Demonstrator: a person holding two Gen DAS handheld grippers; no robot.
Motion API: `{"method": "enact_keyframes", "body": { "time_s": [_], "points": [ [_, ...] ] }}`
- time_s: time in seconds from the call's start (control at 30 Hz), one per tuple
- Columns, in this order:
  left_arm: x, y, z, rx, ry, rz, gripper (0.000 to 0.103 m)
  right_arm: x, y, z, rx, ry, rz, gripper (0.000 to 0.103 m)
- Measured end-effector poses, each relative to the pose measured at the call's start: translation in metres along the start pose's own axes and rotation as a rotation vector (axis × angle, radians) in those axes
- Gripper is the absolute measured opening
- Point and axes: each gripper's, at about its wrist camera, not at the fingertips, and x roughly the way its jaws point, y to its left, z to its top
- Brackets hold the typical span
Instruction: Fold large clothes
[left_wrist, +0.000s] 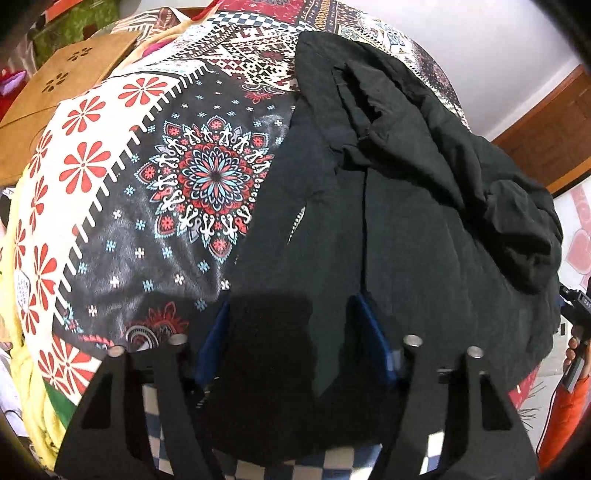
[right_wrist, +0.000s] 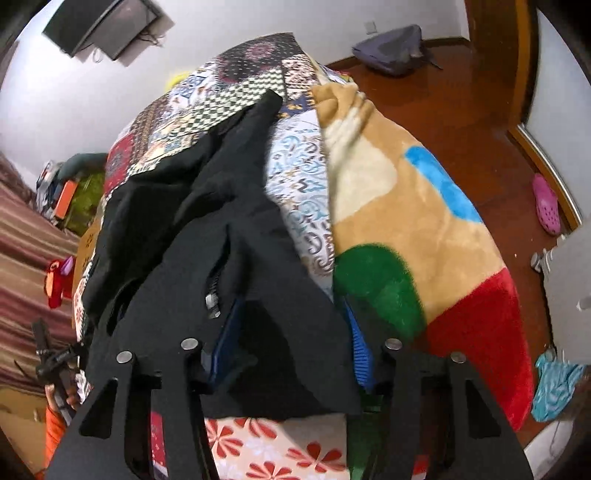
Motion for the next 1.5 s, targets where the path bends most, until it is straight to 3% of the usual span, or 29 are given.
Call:
{"method": "enact_keyframes", "body": {
  "time_s": [0.1, 0.2, 0.27, 0.37, 0.47, 0.63, 0.67, 0.77, 0.83, 0.87, 0.9, 0.97, 1.1, 1.2, 1.5],
  "points": [
    [-0.013, -0.001, -0.001, -0.019, 0.005, -0.071, 0.039, -0.013, 0.010, -0.005, -0.030, -0.026, 0.028, 0.032],
    [-0.030, -0.002, 0.002, -0.052, -0.026, -0.157, 0.037, -0.019, 0.020, -0.004, -0.046, -0.037, 0.095, 0.032],
    [-0.039, -0.002, 0.003, -0.067, -0.047, -0.216, 0.037, -0.018, 0.028, -0.005, -0.084, -0.040, 0.068, 0.032],
    [-0.037, -0.003, 0.002, -0.051, -0.040, -0.191, 0.037, -0.003, 0.026, -0.006, -0.095, -0.012, 0.030, 0.035],
    [-0.023, 0.002, -0.004, -0.066, 0.012, -0.140, 0.043, 0.006, 0.012, -0.009, -0.048, -0.001, 0.036, 0.048],
    [-0.010, 0.009, -0.021, -0.111, 0.020, -0.120, 0.050, 0.009, 0.002, -0.010, -0.011, 0.027, 0.075, 0.051],
    [-0.011, 0.005, -0.021, -0.100, 0.016, -0.105, 0.051, 0.009, 0.004, -0.009, -0.008, 0.032, 0.070, 0.049],
    [-0.013, -0.005, -0.021, -0.080, 0.018, -0.108, 0.051, 0.001, 0.018, -0.006, -0.059, 0.022, 0.071, 0.027],
    [-0.017, -0.009, -0.020, -0.075, 0.024, -0.151, 0.044, -0.002, 0.025, -0.004, -0.078, 0.024, 0.080, 0.017],
    [-0.019, -0.011, -0.019, -0.071, 0.028, -0.159, 0.035, -0.005, 0.030, -0.001, -0.083, 0.027, 0.086, 0.015],
    [-0.024, -0.013, -0.016, -0.063, 0.025, -0.164, 0.028, -0.005, 0.032, 0.002, -0.083, 0.028, 0.089, 0.014],
    [-0.030, -0.011, -0.008, -0.062, 0.010, -0.195, 0.028, -0.009, 0.037, 0.011, -0.069, 0.025, 0.113, 0.012],
    [-0.057, -0.009, 0.011, -0.096, -0.027, -0.330, 0.024, -0.021, 0.046, 0.032, -0.054, -0.014, 0.178, 0.009],
    [-0.076, -0.013, 0.033, -0.103, -0.070, -0.376, 0.023, -0.031, 0.063, 0.052, -0.093, -0.050, 0.200, 0.008],
    [-0.101, -0.039, 0.120, -0.070, -0.180, -0.415, 0.021, -0.026, 0.115, 0.123, -0.250, -0.174, 0.112, 0.002]
  ]
}}
